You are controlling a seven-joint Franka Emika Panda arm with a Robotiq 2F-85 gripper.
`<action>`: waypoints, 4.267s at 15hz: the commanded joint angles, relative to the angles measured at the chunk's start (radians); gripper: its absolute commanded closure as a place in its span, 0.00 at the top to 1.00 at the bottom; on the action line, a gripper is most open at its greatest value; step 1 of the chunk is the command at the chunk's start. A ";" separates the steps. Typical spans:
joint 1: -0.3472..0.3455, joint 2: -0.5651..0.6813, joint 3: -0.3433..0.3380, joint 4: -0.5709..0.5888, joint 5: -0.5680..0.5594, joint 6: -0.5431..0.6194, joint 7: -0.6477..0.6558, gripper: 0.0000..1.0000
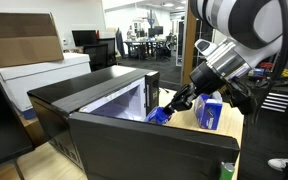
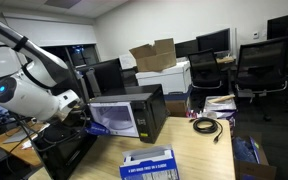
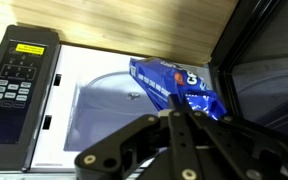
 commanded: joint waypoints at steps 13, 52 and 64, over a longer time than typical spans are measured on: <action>-0.453 0.009 0.338 -0.100 -1.241 -0.232 0.966 0.01; -0.573 -0.045 0.280 -0.263 -1.923 0.031 1.341 1.00; -0.542 0.163 0.356 -0.194 -1.497 0.080 1.380 1.00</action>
